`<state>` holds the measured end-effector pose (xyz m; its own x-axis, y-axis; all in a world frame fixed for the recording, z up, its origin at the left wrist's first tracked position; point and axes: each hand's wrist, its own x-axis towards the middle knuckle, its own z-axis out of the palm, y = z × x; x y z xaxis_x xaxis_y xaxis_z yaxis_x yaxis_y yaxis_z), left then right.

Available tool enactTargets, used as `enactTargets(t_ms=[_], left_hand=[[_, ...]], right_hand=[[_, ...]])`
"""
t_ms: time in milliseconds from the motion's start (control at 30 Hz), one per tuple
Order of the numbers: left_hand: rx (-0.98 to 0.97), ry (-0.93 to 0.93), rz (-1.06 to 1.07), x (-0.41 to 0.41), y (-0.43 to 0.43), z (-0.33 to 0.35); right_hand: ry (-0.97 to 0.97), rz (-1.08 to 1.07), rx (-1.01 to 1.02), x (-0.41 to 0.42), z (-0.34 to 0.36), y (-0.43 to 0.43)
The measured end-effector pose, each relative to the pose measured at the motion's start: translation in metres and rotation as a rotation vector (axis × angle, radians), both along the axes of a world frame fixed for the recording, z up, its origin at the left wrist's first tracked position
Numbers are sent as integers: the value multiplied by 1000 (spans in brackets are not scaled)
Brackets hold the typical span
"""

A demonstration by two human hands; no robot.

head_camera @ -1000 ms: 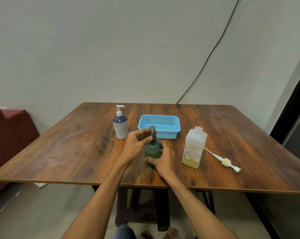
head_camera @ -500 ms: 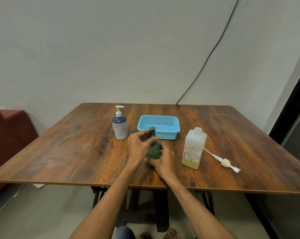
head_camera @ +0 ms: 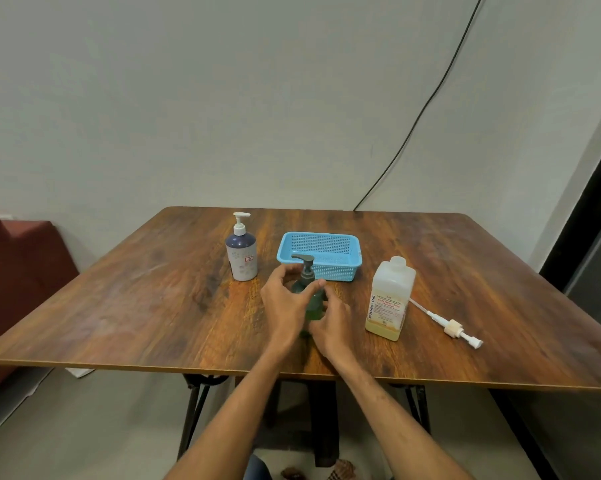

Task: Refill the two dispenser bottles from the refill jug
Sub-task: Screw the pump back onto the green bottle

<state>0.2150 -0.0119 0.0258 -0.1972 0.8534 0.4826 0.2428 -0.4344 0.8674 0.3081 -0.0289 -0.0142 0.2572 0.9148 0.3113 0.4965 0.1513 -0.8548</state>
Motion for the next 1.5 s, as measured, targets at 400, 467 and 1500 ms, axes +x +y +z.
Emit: enactTargets(t_ms=[400, 467, 1500], left_hand=[[-192, -29, -541, -36, 23, 12], [-227, 17, -603, -39, 28, 15], [7, -13, -65, -2, 2, 5]], right_hand=[[38, 8, -30, -2, -4, 3], [42, 3, -37, -2, -2, 3], [19, 6, -37, -2, 6, -5]])
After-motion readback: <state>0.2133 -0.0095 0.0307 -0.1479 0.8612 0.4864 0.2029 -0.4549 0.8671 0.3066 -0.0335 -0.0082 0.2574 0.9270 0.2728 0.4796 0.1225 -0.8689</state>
